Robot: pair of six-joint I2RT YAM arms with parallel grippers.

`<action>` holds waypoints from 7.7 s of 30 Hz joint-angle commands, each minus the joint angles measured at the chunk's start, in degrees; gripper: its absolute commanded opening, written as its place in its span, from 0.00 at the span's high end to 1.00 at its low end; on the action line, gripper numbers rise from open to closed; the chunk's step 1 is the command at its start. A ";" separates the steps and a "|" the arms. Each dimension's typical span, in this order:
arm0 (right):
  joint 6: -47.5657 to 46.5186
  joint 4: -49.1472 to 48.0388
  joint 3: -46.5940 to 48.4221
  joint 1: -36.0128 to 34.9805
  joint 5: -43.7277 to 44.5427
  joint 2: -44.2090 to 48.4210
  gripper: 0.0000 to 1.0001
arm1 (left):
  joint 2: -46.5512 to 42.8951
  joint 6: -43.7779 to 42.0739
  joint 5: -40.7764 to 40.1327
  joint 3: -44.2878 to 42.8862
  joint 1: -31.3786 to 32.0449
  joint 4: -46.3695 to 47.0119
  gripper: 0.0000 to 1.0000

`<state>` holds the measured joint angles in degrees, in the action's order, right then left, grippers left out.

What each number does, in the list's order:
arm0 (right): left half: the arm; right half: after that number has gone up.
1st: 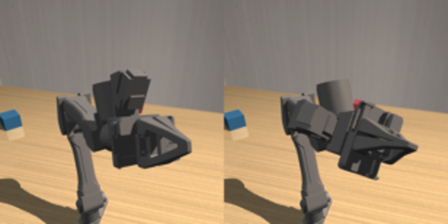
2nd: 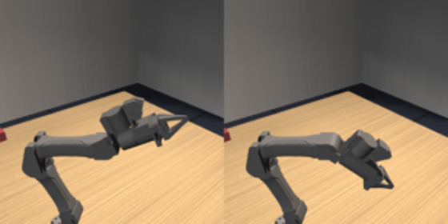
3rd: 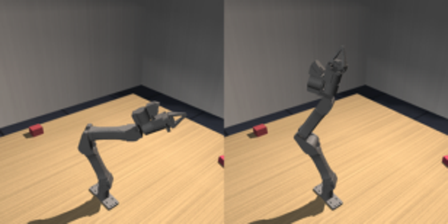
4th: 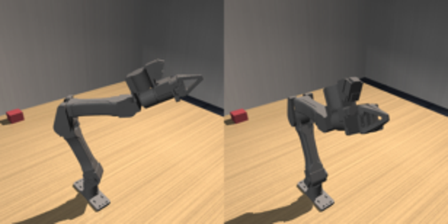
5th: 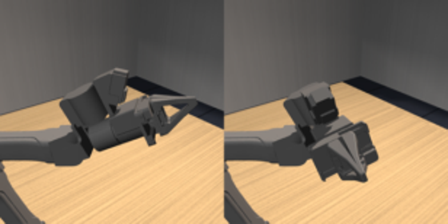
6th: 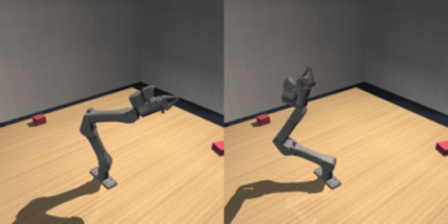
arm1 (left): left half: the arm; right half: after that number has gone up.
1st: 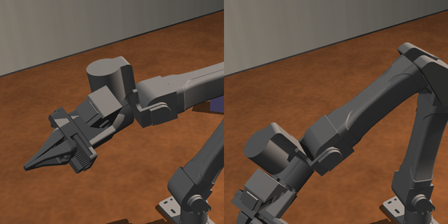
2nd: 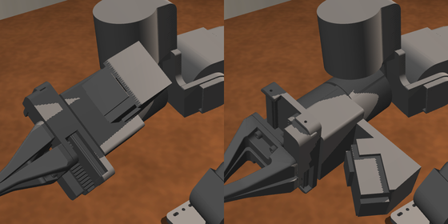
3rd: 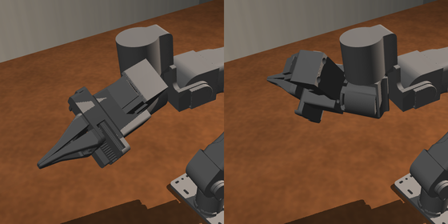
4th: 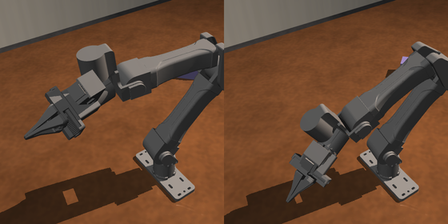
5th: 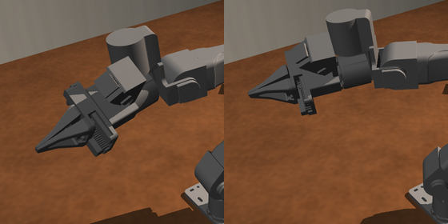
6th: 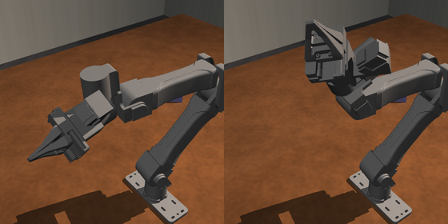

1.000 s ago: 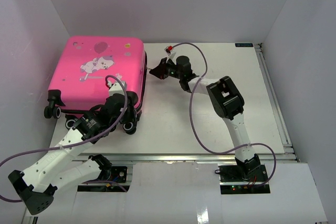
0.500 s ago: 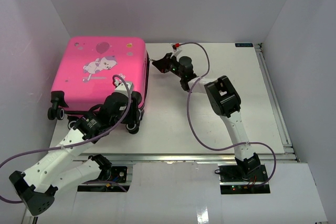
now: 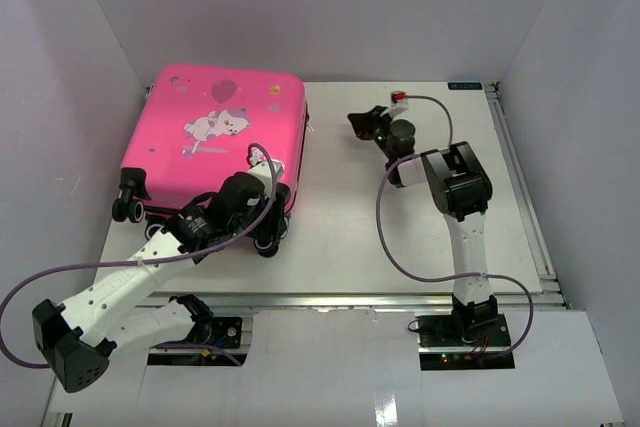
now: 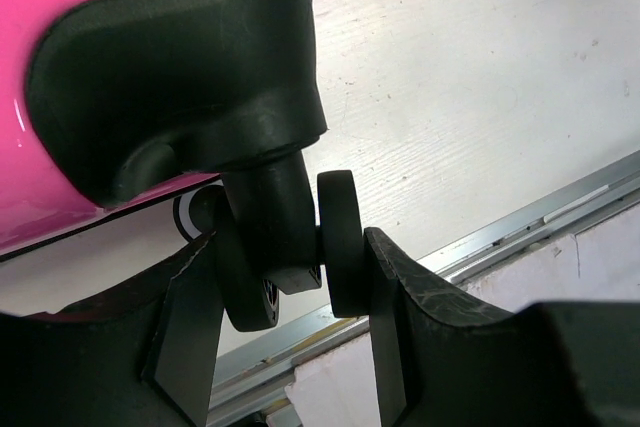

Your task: Pack the luggage

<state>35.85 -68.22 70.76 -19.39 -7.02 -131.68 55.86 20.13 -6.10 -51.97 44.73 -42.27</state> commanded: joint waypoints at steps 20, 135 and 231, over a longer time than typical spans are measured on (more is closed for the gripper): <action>2.74 0.04 -24.92 2.52 -13.43 20.78 0.67 | -1.48 3.99 -16.21 -8.30 16.01 -2.50 0.28; -15.39 49.04 -5.24 -33.20 -7.99 24.16 0.63 | 7.25 -11.57 13.22 -30.80 -27.77 -12.58 0.26; -23.46 41.00 -13.37 -4.16 -15.83 27.30 0.56 | 33.04 2.55 -19.81 -6.23 -29.09 48.20 0.82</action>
<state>16.88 -22.21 55.37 -16.86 -7.16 -108.57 96.16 24.83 -32.61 -51.49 7.62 15.51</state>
